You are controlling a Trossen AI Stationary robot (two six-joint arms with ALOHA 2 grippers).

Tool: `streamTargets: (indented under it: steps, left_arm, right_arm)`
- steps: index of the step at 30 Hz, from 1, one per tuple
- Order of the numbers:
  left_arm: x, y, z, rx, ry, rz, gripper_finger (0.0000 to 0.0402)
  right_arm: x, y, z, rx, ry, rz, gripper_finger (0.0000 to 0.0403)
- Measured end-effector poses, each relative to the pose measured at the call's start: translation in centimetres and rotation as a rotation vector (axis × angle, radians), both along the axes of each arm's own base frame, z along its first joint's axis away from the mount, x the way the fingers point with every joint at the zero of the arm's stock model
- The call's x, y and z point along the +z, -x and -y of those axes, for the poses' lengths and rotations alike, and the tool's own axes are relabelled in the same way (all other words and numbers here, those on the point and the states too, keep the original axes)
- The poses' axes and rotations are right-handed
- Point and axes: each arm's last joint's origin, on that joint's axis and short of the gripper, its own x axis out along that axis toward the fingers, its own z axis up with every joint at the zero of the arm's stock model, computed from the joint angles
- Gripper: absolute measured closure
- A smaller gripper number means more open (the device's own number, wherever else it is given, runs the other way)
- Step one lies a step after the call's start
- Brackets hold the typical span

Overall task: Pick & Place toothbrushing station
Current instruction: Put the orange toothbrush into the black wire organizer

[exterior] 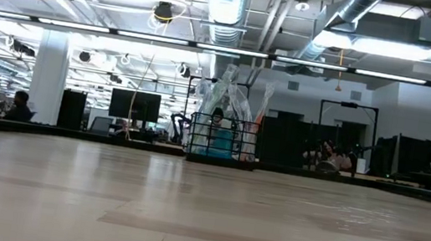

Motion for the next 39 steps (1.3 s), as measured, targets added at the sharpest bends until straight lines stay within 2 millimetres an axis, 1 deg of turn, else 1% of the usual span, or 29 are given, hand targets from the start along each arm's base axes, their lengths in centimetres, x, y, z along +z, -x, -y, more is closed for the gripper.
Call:
streamTargets:
  steps: [2,7,11,15,18,22,25,34,39]
  left_arm:
    - [1.0,0.1,-0.2,0.015,-0.028,0.029,0.0394]
    - [2.3,0.1,-1.0,0.039,-0.056,0.063,0.0394]
    - [3.0,-0.2,-1.8,0.037,-0.070,0.083,0.0394]
    - [3.1,-1.2,-2.4,0.013,-0.083,0.075,0.0394]
    - [3.3,-2.4,-2.5,-0.008,-0.090,0.075,0.0394]
    - [3.3,-4.1,-2.9,-0.041,-0.101,0.071,0.0394]
    - [3.4,-4.8,-2.9,-0.062,-0.108,0.074,0.0394]
    - [3.7,-4.9,-3.0,-0.068,-0.110,0.077,0.0394]
    - [3.7,-4.9,-2.9,-0.074,-0.111,0.078,0.0394]
  right_arm:
    - [0.0,-0.2,0.0,0.004,0.005,0.009,0.0260]
    - [0.1,-0.2,0.1,0.003,0.006,0.017,0.0234]
    - [0.1,-0.1,0.1,-0.002,-0.002,0.018,0.0228]
    - [-0.2,-0.7,0.2,0.006,-0.025,0.011,0.0237]
    - [-0.5,-1.1,0.3,0.012,-0.031,0.006,0.0248]
    - [-0.4,-1.3,0.2,0.023,-0.050,0.013,0.0257]
    - [-0.4,-1.3,0.2,0.023,-0.049,0.018,0.0261]
    - [-0.2,-1.0,0.1,0.034,-0.062,0.021,0.0263]
    - [-0.2,-1.0,0.1,0.034,-0.062,0.022,0.0281]
